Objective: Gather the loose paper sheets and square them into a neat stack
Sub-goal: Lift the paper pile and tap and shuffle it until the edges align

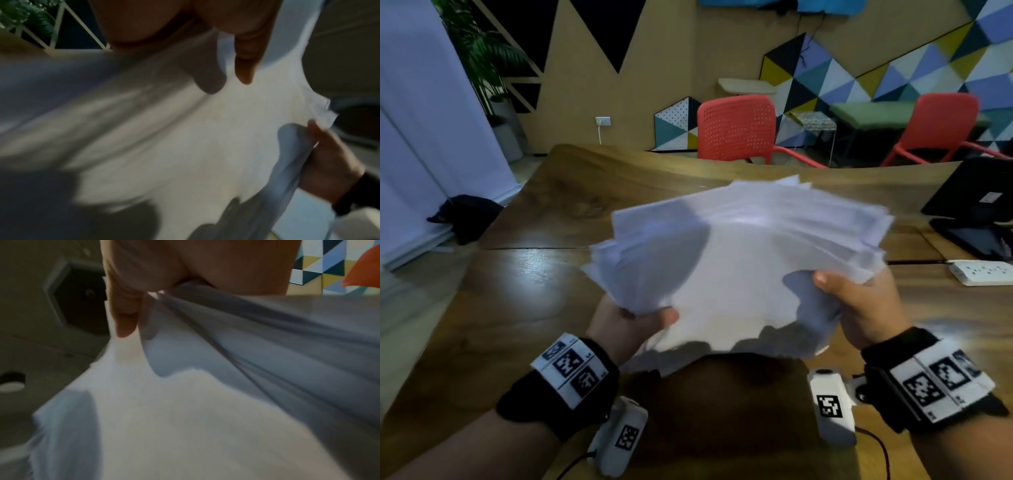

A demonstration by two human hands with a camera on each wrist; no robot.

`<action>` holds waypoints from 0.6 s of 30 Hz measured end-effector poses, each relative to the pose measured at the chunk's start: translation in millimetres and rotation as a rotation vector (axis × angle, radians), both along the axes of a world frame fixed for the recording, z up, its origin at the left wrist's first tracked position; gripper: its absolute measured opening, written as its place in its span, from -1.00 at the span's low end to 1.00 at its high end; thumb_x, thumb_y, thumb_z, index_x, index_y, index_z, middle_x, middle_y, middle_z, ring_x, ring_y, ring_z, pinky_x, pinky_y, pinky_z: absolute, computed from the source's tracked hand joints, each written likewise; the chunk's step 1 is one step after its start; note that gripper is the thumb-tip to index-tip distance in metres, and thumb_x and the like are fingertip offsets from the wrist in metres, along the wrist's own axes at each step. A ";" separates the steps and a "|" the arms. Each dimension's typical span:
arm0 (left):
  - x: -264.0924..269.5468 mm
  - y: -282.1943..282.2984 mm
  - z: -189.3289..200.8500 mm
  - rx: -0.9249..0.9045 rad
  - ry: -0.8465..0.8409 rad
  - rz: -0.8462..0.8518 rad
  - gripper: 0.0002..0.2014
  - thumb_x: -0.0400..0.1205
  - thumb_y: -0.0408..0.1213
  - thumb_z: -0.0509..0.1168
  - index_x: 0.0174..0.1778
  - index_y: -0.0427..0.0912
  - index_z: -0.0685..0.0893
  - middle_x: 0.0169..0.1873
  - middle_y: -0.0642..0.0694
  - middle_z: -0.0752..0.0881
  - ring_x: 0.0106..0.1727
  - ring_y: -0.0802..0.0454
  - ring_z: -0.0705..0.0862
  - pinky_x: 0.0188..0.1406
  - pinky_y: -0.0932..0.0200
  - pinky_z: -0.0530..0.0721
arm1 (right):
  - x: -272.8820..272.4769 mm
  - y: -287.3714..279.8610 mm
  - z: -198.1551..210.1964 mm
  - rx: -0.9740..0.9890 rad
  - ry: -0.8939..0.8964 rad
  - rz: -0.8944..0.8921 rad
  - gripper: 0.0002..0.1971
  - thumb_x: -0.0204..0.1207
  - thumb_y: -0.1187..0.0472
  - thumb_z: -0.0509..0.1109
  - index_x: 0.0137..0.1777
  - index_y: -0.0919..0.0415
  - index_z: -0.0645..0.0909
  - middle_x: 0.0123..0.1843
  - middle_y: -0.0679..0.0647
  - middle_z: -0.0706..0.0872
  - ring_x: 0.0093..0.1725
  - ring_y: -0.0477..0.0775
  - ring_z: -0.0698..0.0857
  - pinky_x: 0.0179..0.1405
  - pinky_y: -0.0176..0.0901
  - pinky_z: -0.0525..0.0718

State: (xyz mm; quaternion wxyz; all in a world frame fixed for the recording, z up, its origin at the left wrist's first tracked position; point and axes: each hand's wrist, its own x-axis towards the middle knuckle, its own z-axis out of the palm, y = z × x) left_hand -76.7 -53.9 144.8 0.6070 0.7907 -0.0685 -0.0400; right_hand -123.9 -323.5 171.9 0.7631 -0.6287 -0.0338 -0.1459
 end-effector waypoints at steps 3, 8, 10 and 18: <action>4.1 -4.0 -17.0 0.054 0.064 0.020 -0.71 0.29 -0.41 0.57 -0.54 -0.08 0.57 -0.77 0.12 0.62 -0.59 0.23 0.54 -0.61 0.52 0.47 | 0.6 1.2 0.1 -0.008 0.005 -0.061 -0.25 -0.04 0.25 0.57 0.26 0.13 0.50 -0.01 -0.05 0.80 0.05 0.01 0.76 -0.09 -0.14 0.75; 10.2 -13.6 -11.9 0.107 0.065 0.086 -0.60 0.37 -0.39 0.51 -0.64 -0.13 0.44 -0.66 -0.01 0.48 -0.55 0.12 0.44 -0.68 0.53 0.42 | 2.6 -1.7 23.1 -0.062 -0.136 -0.189 -0.45 0.17 0.05 0.64 0.15 0.05 0.52 -0.04 -0.19 0.80 0.01 -0.16 0.74 -0.05 -0.32 0.69; 10.6 -16.8 -9.9 0.106 0.085 0.067 -0.53 0.38 -0.39 0.51 -0.71 -0.09 0.37 -0.78 0.06 0.44 -0.57 0.08 0.41 -0.58 0.35 0.45 | 2.9 -2.1 31.2 -0.117 -0.157 -0.259 -0.41 0.09 -0.22 0.60 0.10 -0.06 0.53 -0.10 -0.24 0.79 -0.05 -0.20 0.72 -0.07 -0.35 0.67; 9.8 -19.1 -12.0 0.058 0.074 0.069 -0.58 0.42 -0.41 0.47 -0.67 -0.08 0.43 -0.67 0.01 0.47 -0.53 0.07 0.47 -0.48 0.28 0.48 | -1.0 16.0 64.6 -1.221 -0.283 -0.695 -0.58 0.52 -0.17 0.21 0.33 -0.09 0.55 0.51 0.22 0.42 0.52 0.34 0.22 0.40 0.46 0.24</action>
